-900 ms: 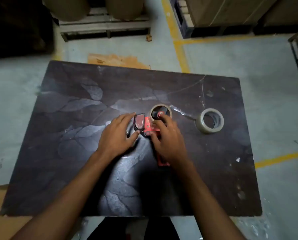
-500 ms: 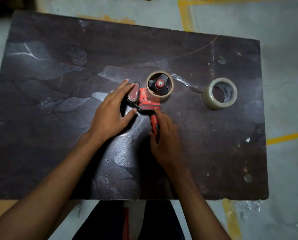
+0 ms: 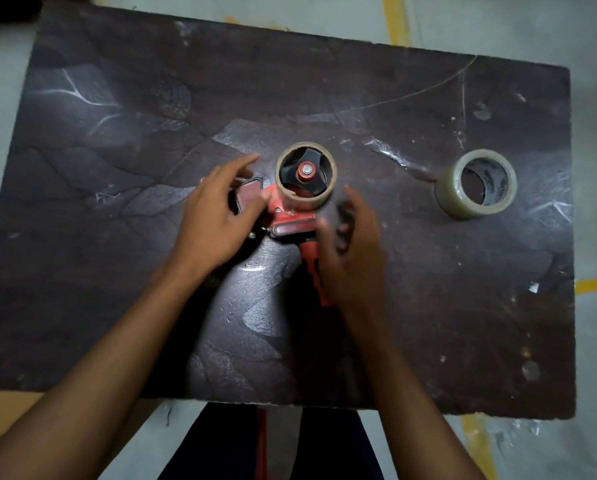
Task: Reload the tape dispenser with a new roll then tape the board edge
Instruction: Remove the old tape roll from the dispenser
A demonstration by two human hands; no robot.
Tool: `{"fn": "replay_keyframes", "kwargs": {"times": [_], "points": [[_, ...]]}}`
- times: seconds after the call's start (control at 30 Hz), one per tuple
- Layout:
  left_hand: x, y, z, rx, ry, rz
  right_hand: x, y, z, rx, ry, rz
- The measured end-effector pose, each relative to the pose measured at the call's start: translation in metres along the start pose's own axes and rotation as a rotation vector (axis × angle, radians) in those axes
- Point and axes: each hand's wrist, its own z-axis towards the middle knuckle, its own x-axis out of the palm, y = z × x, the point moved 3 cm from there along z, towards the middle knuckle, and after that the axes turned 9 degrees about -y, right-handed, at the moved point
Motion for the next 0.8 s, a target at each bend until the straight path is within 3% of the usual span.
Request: {"fn": "replay_keyframes", "kwargs": {"times": [0.17, 0.37, 0.57, 0.8], "points": [[0.027, -0.020, 0.043, -0.088, 0.205, 0.099, 0.029, 0.021, 0.061, 0.215, 0.039, -0.035], [0.032, -0.018, 0.049, -0.158, 0.271, 0.070, 0.034, 0.011, 0.077, 0.318, 0.065, 0.119], [0.037, -0.012, 0.049, -0.285, 0.257, -0.052, 0.038, 0.003, 0.080, 0.381, 0.103, 0.231], [0.040, -0.010, 0.048, -0.312, 0.145, -0.080, 0.042, 0.010, 0.083, 0.344, 0.053, 0.266]]}}
